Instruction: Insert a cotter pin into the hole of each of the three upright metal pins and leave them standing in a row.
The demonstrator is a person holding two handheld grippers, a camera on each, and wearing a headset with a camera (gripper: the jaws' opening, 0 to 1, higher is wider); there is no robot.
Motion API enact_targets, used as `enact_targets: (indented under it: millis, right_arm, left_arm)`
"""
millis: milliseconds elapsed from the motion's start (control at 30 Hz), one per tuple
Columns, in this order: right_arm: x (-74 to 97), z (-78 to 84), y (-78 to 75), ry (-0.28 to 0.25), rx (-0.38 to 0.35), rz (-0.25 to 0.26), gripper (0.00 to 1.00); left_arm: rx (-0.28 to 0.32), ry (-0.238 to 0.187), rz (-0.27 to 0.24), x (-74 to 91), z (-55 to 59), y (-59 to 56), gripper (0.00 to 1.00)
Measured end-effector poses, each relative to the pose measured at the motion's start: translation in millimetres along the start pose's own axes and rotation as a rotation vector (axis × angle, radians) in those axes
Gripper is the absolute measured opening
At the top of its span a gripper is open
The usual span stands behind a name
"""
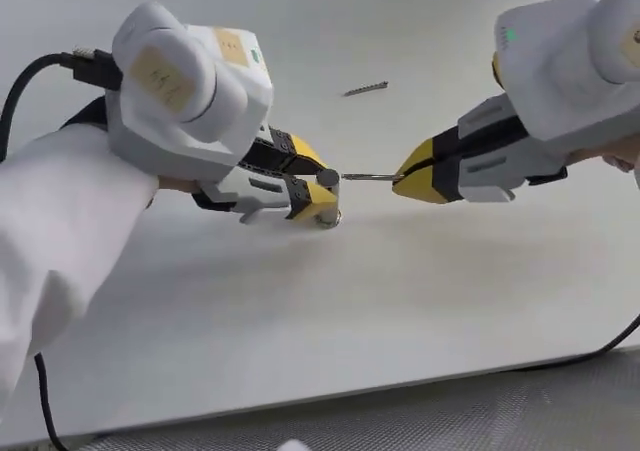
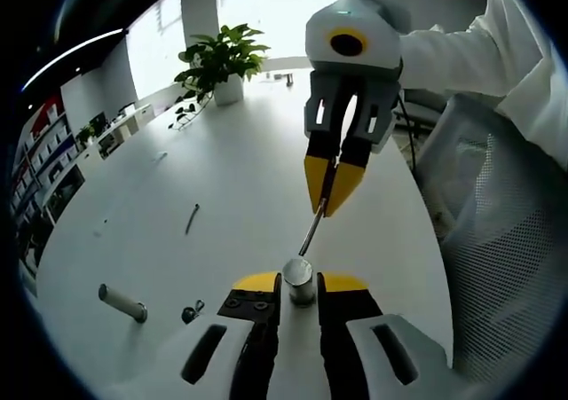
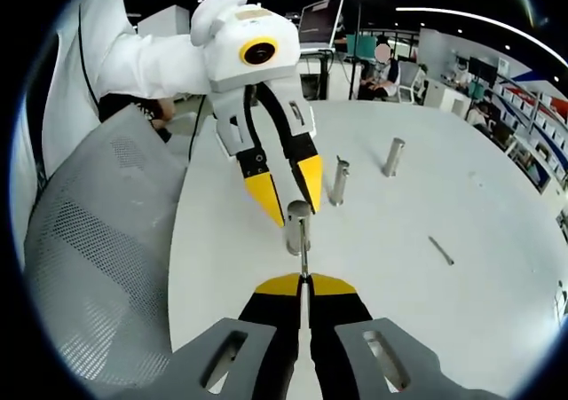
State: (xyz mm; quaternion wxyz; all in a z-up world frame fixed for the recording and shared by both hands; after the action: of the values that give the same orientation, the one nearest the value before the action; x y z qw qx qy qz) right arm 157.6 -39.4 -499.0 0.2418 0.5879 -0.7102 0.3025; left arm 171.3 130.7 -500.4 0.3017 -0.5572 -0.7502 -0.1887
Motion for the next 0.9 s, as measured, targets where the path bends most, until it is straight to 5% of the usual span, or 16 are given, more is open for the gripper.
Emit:
enact_targets:
  millis: [767,900]
  right_arm:
    - [-25.5,-12.8,-8.0,0.017,0.087,-0.05,0.0]
    - [-29.0,-16.5,-9.7,0.037,0.147,-0.045,0.0]
  left_arm:
    - [0.007,0.007,0.012,-2.3,-1.3,-4.9,0.11]
    - [0.011,0.012,0.015,-2.3,-2.1,-4.9,0.11]
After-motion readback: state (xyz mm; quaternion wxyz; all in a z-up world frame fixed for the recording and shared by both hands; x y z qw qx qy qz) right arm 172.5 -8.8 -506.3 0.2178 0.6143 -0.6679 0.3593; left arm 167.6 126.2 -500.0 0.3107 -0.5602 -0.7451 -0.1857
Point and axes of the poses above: the centre of the closed fingertips' face, and the gripper's own axes: x roughly backward along the fingers, y roughly to its left, z roughly out of its underside, the point moved 9 cm from there along x, roughly backward along the fingers, and after that the axes turned 9 degrees about x, right-handed, at the moved point
